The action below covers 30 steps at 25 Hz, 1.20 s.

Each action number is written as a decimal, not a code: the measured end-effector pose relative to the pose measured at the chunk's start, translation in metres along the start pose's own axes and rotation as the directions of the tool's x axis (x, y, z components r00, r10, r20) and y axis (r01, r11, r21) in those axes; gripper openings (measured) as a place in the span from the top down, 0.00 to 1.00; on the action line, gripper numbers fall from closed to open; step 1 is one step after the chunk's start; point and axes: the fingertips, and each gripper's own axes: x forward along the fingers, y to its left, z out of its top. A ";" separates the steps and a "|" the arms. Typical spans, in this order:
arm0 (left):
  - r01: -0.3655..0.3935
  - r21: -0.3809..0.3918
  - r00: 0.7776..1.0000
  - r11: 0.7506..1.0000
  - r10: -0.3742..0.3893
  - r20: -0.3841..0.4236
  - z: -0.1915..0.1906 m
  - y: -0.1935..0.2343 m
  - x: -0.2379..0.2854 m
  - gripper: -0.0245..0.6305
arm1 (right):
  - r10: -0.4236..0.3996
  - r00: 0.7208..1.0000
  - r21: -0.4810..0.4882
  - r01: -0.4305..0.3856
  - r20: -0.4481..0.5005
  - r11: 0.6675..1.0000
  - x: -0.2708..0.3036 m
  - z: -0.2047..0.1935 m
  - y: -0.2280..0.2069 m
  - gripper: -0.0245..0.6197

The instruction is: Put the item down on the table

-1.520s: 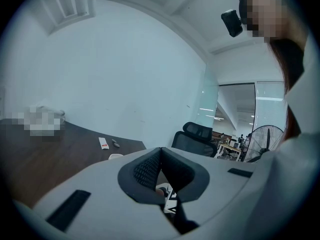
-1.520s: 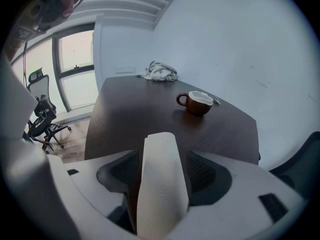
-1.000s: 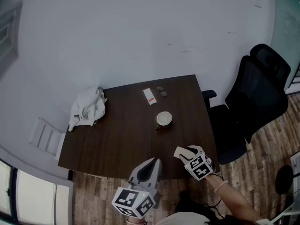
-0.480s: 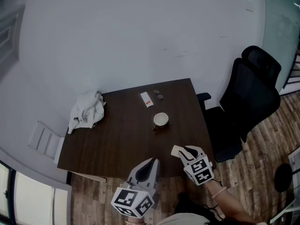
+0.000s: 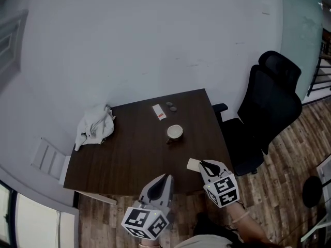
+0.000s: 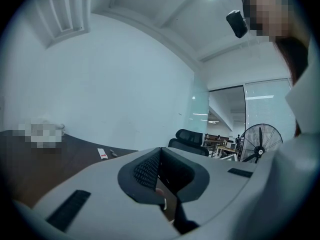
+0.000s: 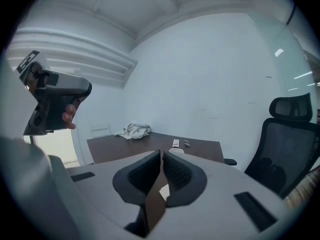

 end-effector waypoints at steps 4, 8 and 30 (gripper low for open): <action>-0.002 -0.004 1.000 1.000 0.002 0.001 0.001 -0.006 -0.014 0.94 | -0.024 0.999 0.002 0.024 0.032 1.000 -0.021 0.010 0.008 0.95; 0.006 0.017 1.000 1.000 -0.006 0.003 0.002 -0.015 -0.026 0.94 | -0.037 0.997 0.003 0.037 0.070 0.999 -0.044 0.021 0.015 0.95; 0.015 0.059 1.000 0.998 -0.016 0.015 -0.010 -0.081 -0.100 0.94 | -0.050 0.978 0.005 0.050 0.200 0.999 -0.157 0.038 0.063 0.95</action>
